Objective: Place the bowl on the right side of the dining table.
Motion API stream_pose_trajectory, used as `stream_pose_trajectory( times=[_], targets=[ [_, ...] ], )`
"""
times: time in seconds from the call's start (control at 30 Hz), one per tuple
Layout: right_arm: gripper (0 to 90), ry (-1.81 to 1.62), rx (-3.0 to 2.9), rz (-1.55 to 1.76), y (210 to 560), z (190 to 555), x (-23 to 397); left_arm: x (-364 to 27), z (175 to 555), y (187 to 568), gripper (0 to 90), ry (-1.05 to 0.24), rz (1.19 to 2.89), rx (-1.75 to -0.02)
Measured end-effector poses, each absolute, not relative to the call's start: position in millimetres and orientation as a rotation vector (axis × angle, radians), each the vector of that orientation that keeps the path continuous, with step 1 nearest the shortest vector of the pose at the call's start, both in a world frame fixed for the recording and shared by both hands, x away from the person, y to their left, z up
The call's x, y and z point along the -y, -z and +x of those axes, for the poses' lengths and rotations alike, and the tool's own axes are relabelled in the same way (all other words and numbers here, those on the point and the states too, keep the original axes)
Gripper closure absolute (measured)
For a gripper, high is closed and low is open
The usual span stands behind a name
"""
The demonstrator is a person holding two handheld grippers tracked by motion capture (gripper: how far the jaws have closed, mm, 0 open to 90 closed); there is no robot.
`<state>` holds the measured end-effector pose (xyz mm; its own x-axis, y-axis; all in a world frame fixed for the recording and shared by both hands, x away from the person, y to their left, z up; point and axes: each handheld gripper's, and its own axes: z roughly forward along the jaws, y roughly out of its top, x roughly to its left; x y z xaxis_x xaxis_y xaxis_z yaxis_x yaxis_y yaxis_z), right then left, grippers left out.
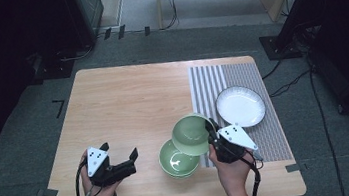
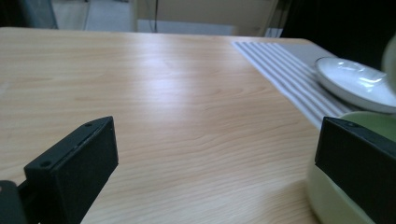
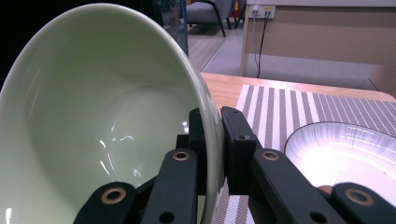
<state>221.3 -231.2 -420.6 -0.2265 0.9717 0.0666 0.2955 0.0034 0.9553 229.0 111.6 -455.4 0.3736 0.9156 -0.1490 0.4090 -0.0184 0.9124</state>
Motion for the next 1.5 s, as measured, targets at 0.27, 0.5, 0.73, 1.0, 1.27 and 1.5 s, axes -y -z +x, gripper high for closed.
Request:
stream_pose_trajectory(
  times=[0.27,0.5,0.73,1.0,1.27,1.5],
  targets=[
    [84.2,-1.246,-1.586,1.344,421.4,223.3,235.5,-135.1,235.4,471.3,0.0,-0.684,1.655,-1.295],
    [84.2,-1.239,-1.588,1.354,423.0,224.6,237.8,-150.0,238.4,486.5,0.0,-0.760,1.732,-1.338],
    [84.2,-1.233,-1.575,1.372,423.7,226.6,243.4,-166.2,244.6,501.1,0.0,-0.751,1.804,-1.401],
    [84.2,-1.226,-1.558,1.387,423.3,227.8,249.8,-185.3,249.4,514.0,0.0,-0.715,1.829,-1.471],
    [84.2,-1.217,-1.539,1.405,422.8,228.9,257.0,-195.9,252.3,518.1,0.0,-0.717,1.895,-1.523],
    [84.2,-1.213,-1.522,1.420,421.9,230.1,265.6,-202.2,255.7,519.5,0.0,-0.669,1.892,-1.570]
  ],
)
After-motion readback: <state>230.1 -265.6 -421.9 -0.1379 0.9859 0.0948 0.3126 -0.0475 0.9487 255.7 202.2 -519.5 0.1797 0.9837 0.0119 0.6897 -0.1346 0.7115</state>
